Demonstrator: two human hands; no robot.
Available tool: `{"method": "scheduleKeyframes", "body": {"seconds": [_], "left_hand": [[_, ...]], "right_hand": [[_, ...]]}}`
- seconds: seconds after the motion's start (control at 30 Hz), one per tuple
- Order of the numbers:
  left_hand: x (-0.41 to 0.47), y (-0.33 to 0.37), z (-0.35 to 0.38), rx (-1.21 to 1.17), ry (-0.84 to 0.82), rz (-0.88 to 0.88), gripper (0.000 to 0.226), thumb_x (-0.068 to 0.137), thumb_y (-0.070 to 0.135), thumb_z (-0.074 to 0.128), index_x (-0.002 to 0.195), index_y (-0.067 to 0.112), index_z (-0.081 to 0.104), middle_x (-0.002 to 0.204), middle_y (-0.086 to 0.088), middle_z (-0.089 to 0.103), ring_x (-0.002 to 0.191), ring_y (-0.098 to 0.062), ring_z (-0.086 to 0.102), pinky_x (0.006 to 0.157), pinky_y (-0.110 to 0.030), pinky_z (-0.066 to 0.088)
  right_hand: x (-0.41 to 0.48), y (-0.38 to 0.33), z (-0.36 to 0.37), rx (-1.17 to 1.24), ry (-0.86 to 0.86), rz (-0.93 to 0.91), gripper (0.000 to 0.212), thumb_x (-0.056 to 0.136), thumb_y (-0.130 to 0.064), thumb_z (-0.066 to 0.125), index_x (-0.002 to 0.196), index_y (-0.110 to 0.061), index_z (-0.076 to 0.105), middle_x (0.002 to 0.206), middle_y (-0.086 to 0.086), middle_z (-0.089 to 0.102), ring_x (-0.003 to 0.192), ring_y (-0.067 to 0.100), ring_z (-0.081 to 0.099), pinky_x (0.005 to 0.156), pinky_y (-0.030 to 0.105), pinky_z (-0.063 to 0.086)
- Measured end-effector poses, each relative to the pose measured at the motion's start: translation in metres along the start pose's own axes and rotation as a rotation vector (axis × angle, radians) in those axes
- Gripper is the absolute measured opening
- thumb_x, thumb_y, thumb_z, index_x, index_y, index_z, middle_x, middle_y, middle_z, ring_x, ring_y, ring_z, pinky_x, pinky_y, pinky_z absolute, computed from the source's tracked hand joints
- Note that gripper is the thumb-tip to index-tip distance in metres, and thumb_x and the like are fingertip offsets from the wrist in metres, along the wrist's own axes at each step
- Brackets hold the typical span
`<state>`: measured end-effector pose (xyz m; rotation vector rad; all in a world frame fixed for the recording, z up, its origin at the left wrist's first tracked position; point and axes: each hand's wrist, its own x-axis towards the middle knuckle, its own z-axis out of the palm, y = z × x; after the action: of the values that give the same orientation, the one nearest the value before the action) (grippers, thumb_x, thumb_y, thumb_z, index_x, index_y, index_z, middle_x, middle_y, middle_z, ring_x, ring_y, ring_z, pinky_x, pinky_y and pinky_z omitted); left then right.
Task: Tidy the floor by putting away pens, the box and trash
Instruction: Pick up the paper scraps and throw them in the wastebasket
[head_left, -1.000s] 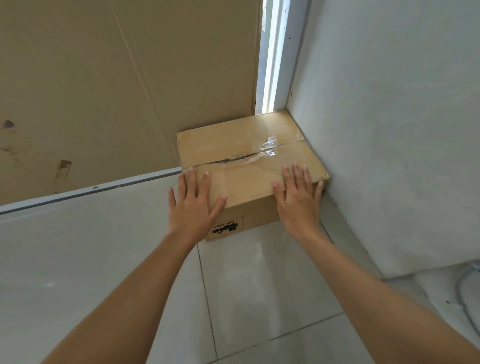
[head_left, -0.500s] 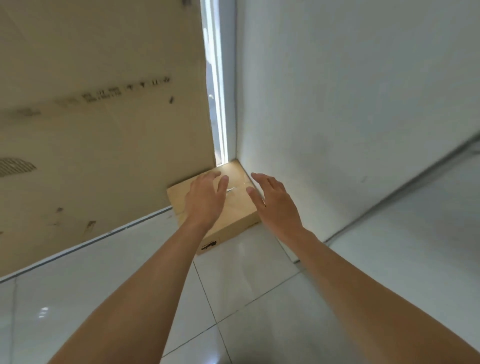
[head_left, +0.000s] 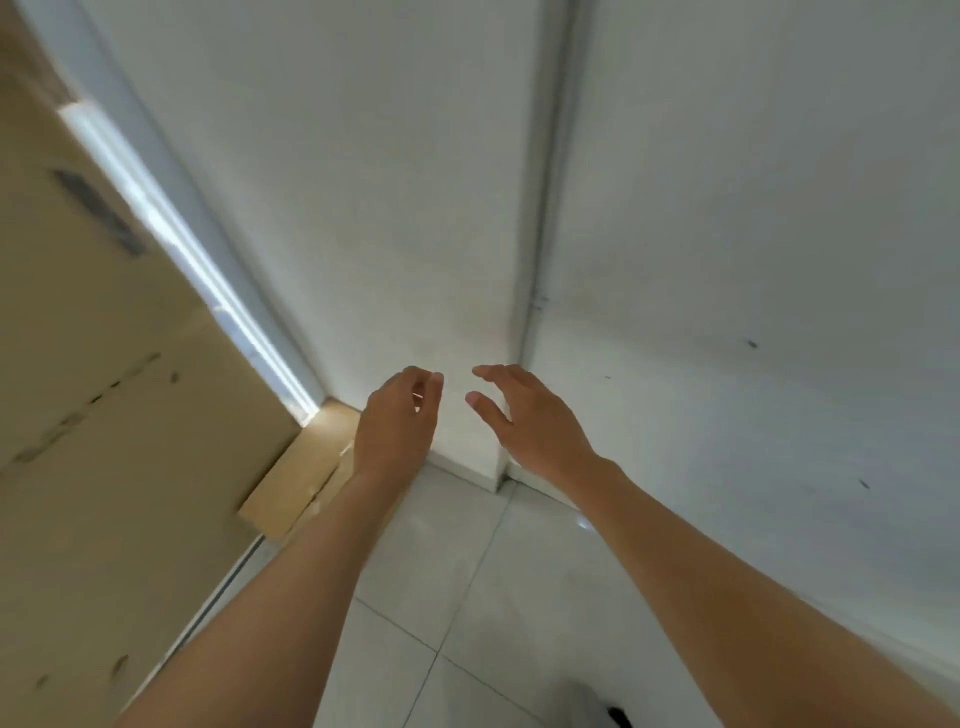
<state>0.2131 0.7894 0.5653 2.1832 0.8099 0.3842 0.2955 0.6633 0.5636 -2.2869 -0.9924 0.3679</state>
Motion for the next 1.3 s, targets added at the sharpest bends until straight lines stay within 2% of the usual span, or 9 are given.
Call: {"method": "scheduleKeyframes", "body": {"seconds": [0.1,0.23,0.43,0.7,0.93,1.07,1.13,1.23,1.3], "left_hand": [[-0.017,0.024,0.036,-0.002,-0.131,0.111,0.029,0.095,0.034,0.041,0.098,0.014,0.062,0.092,-0.002,0.068,0.086,-0.018,0.061,0.077,-0.032,0.047],[-0.052,0.054,0.115,-0.008,-0.3,0.198,0.028,0.095,0.035,0.041,0.096,0.015,0.061,0.09,0.0,0.068,0.084,-0.019,0.061,0.073,-0.03,0.045],[-0.123,0.057,0.247,0.008,-0.506,0.32,0.026,0.095,0.033,0.042,0.095,0.016,0.061,0.089,0.001,0.065,0.083,-0.019,0.06,0.071,-0.029,0.042],[-0.223,-0.001,0.436,0.035,-0.695,0.437,0.022,0.094,0.031,0.044,0.095,0.017,0.062,0.091,0.0,0.066,0.085,-0.021,0.06,0.076,-0.033,0.046],[-0.274,-0.084,0.589,0.074,-0.762,0.523,0.017,0.091,0.025,0.049,0.096,0.016,0.063,0.099,-0.003,0.066,0.083,-0.02,0.062,0.074,-0.029,0.045],[-0.275,-0.13,0.67,0.142,-0.813,0.625,0.022,0.092,0.023,0.05,0.108,0.012,0.061,0.112,-0.007,0.062,0.1,-0.025,0.061,0.085,-0.036,0.048],[-0.268,-0.14,0.701,0.169,-0.788,0.703,0.027,0.091,0.019,0.051,0.114,0.008,0.058,0.119,-0.011,0.058,0.11,-0.029,0.056,0.092,-0.04,0.046],[-0.257,-0.143,0.738,0.2,-0.716,0.842,0.039,0.091,0.015,0.05,0.129,0.006,0.047,0.135,-0.015,0.048,0.125,-0.033,0.043,0.103,-0.045,0.038],[-0.254,-0.142,0.759,0.229,-0.7,0.864,0.049,0.093,0.019,0.046,0.139,0.008,0.034,0.147,-0.012,0.036,0.136,-0.028,0.032,0.109,-0.042,0.027]], "right_hand": [[-0.041,0.032,-0.018,-0.011,0.084,0.11,0.041,0.095,-0.042,0.037,0.131,-0.023,0.043,0.13,-0.001,0.052,0.116,0.017,0.05,0.092,0.032,0.044],[-0.113,0.099,-0.031,-0.012,0.194,0.305,0.04,0.095,-0.042,0.038,0.129,-0.022,0.045,0.129,-0.002,0.053,0.12,0.016,0.048,0.093,0.033,0.044],[-0.228,0.205,-0.013,-0.01,0.301,0.555,0.039,0.096,-0.04,0.039,0.129,-0.021,0.045,0.128,0.0,0.054,0.116,0.017,0.05,0.089,0.032,0.044],[-0.36,0.354,0.081,0.006,0.389,0.832,0.041,0.096,-0.04,0.037,0.131,-0.019,0.043,0.134,0.003,0.049,0.125,0.021,0.044,0.096,0.04,0.044],[-0.426,0.482,0.183,0.022,0.437,0.932,0.042,0.096,-0.038,0.039,0.133,-0.018,0.042,0.135,0.003,0.049,0.123,0.021,0.045,0.096,0.039,0.044],[-0.427,0.563,0.227,0.003,0.455,0.946,0.044,0.096,-0.036,0.041,0.135,-0.016,0.04,0.139,0.005,0.046,0.126,0.023,0.043,0.098,0.04,0.043],[-0.422,0.595,0.243,-0.015,0.47,0.947,0.044,0.096,-0.035,0.042,0.135,-0.015,0.041,0.14,0.004,0.045,0.126,0.024,0.043,0.098,0.04,0.043],[-0.415,0.628,0.26,-0.076,0.505,0.915,0.043,0.095,-0.033,0.044,0.133,-0.014,0.043,0.141,0.004,0.045,0.128,0.024,0.041,0.098,0.039,0.041],[-0.415,0.643,0.266,-0.118,0.521,0.886,0.043,0.095,-0.032,0.044,0.133,-0.013,0.044,0.141,0.005,0.045,0.128,0.023,0.041,0.1,0.038,0.039]]}}
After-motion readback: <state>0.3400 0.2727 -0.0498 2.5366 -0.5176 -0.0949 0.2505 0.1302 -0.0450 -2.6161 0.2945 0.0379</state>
